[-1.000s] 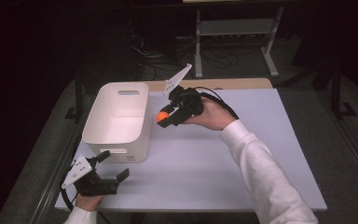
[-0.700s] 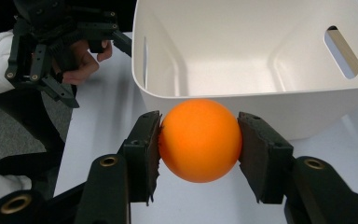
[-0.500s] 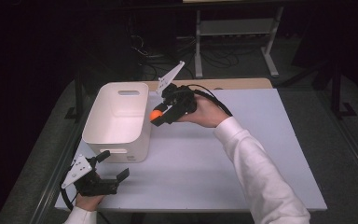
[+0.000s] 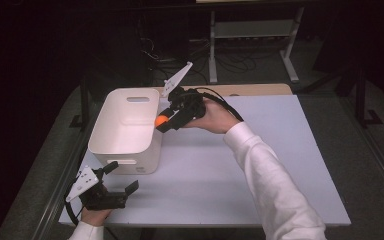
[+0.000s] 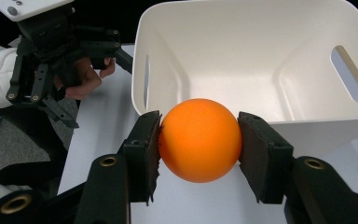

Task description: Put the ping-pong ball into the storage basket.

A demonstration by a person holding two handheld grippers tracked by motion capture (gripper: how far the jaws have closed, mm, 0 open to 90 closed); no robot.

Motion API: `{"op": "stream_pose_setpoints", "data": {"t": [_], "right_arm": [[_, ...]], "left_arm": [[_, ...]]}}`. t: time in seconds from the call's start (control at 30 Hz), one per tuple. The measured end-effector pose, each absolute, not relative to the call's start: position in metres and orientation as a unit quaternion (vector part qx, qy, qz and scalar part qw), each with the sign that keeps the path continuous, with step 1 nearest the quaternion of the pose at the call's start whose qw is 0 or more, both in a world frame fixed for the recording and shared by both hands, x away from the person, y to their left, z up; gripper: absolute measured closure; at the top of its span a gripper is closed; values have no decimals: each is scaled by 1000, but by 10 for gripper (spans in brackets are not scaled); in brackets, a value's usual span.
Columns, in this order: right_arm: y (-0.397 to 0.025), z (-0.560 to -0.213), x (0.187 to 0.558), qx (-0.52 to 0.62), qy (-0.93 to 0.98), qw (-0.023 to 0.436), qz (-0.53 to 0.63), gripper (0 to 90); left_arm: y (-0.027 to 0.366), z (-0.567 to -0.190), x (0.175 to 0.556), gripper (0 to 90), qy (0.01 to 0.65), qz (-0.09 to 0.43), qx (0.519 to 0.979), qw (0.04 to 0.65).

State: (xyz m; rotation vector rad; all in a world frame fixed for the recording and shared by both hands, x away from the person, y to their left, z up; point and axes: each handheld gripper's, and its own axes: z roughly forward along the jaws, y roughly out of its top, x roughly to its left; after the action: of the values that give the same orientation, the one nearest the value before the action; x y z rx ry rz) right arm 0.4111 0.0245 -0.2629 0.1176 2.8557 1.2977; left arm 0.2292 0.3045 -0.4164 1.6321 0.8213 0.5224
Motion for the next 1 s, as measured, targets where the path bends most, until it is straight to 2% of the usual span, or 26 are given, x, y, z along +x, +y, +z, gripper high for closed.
{"op": "stream_pose_setpoints", "data": {"t": [1.0], "right_arm": [[66, -261, 412, 14, 916, -11, 402, 492]], "left_arm": [[305, -416, 229, 0, 350, 222, 698, 583]]}}
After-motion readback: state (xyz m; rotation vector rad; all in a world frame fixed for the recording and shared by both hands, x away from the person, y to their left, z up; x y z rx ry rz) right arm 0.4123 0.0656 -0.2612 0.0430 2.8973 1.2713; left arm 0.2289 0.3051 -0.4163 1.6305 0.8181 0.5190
